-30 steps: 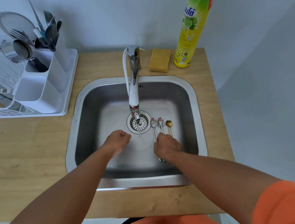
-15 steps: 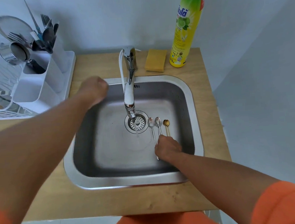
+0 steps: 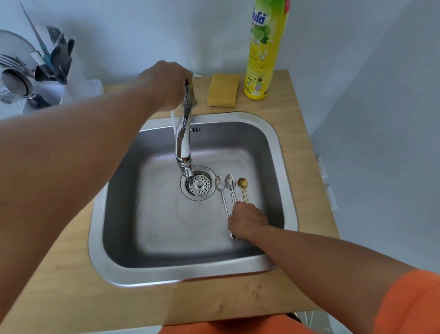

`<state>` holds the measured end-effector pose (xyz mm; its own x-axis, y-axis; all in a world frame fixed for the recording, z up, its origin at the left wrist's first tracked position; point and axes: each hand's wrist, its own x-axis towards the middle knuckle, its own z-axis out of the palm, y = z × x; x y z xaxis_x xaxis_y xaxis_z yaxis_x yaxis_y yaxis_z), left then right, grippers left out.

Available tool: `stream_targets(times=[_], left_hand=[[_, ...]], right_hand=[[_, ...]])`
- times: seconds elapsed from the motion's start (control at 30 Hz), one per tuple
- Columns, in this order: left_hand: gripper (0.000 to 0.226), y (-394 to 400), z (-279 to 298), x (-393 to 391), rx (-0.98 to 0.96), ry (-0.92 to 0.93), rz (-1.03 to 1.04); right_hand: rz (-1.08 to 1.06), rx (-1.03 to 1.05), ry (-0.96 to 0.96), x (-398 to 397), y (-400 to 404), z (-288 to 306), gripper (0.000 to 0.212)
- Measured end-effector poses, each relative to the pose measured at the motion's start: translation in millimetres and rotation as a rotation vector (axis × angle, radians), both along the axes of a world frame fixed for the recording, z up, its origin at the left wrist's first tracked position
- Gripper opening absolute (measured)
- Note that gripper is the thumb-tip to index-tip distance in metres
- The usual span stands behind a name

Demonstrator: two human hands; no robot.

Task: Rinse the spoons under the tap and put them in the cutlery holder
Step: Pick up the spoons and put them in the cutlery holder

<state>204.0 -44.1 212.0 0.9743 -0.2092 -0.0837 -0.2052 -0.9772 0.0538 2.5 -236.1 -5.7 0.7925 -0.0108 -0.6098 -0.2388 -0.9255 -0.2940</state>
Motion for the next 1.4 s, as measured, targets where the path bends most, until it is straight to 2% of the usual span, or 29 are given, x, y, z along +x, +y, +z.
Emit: stream_targets(times=[0.17,0.33,0.4,0.5,0.57,0.67,0.77,0.83,1.03,1.17,1.3,1.4], left_hand=[[0.041,-2,-21,-8,-0.145,-0.110,0.045],[0.041,3,-31,-20,-0.509,-0.068,0.229],[0.040,8,-35,-27,-0.719,-0.077,0.323],[0.033,15,-58,-51,-1.033,-0.284,0.545],[0.028,17,-82,-74,-1.139,-0.356,0.719],[0.022,15,-126,-107,-1.071,-0.250,0.873],[0.014,5,-166,-136,-0.978,-0.058,0.925],[0.005,-8,-185,-152,-0.905,0.083,0.909],[0.019,-40,-215,-169,-0.763,0.429,0.751],[0.037,-57,-220,-173,-0.632,0.503,0.628],[0.036,-72,-218,-176,-0.476,0.514,0.573],[0.036,-79,-220,-176,-0.449,0.542,0.581]], right_hand=[[-0.025,0.013,-0.012,6,-1,2,0.010],[-0.054,0.020,-0.023,11,-1,2,0.018],[-0.062,0.025,-0.026,13,-2,2,0.021],[-0.079,0.048,-0.020,18,-3,4,0.020],[-0.096,0.063,-0.018,19,-5,5,0.017],[-0.119,0.066,-0.026,21,-8,4,0.008],[-0.145,0.066,-0.018,22,-10,3,0.010],[-0.168,0.066,-0.009,22,-12,3,0.018],[-0.208,0.076,-0.009,20,-16,4,0.022],[-0.225,0.081,-0.018,18,-17,5,0.022],[-0.222,0.094,-0.020,17,-17,5,0.024],[-0.211,0.111,-0.008,19,-15,5,0.024]])
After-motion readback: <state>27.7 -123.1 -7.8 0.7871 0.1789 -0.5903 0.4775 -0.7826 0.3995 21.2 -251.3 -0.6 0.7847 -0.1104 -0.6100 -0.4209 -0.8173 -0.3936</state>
